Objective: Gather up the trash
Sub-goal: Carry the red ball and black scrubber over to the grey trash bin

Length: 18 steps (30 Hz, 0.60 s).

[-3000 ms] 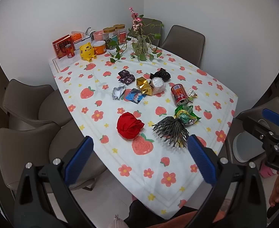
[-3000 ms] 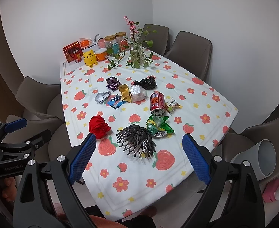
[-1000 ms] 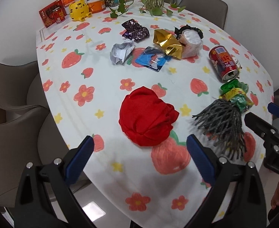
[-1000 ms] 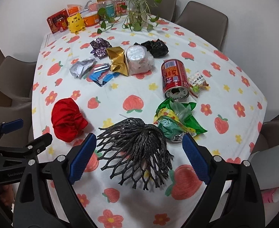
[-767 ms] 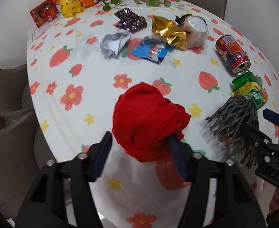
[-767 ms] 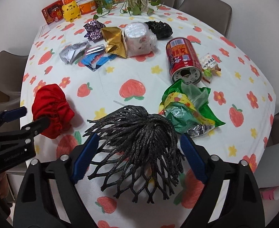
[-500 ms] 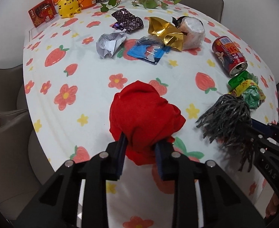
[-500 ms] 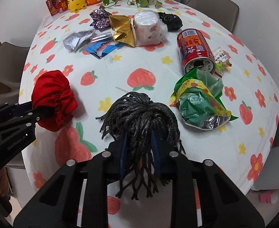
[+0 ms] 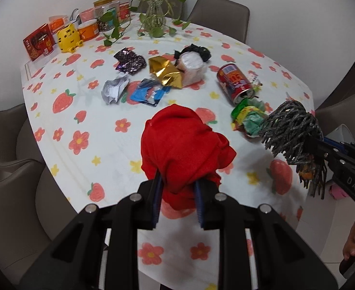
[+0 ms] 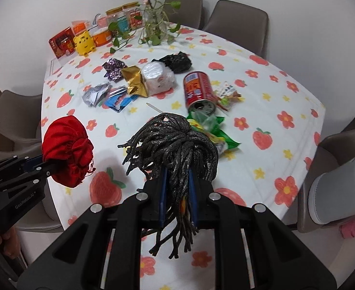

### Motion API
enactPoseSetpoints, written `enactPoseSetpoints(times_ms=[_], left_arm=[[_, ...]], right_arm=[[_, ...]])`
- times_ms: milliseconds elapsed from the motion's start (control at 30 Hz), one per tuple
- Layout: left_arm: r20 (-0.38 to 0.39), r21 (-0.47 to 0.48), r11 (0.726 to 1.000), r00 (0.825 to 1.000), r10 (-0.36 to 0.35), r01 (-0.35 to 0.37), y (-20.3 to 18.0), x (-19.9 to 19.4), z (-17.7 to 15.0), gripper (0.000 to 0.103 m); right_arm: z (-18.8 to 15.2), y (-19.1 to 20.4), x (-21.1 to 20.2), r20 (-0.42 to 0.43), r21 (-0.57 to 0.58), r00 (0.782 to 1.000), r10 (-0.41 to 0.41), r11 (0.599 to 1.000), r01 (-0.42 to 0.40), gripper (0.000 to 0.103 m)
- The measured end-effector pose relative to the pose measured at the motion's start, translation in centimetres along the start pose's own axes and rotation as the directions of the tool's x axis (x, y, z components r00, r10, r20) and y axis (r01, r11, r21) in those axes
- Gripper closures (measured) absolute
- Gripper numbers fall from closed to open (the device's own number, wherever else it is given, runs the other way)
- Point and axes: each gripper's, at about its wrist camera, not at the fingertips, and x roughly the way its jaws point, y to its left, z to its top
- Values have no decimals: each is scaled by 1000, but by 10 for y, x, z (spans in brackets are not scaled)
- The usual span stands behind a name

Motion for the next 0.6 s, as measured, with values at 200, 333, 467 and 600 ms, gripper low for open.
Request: enactPoseSetpoints(times_ms=[200,333,467,600], left_arm=[[38,65,997,999,-35,33,-82,-31,-4,79],[37,63,996,998,-59,57,-155,-45,-15,79],[48,99,988,991,-121,116,-243,-53,-24,79],[41,178,962,975,-216,206,-335,-56,-22,79]], right_arm=[[-24,-92,-54,43,83,998,-55,995,51,88],[-49,-173,-98,74,126,993,-95,988,85,88],[-76,-256,-143,111,174,978,-177,972,156,88],[-102,-331,-180,117,262,961,-251,941,214,88]])
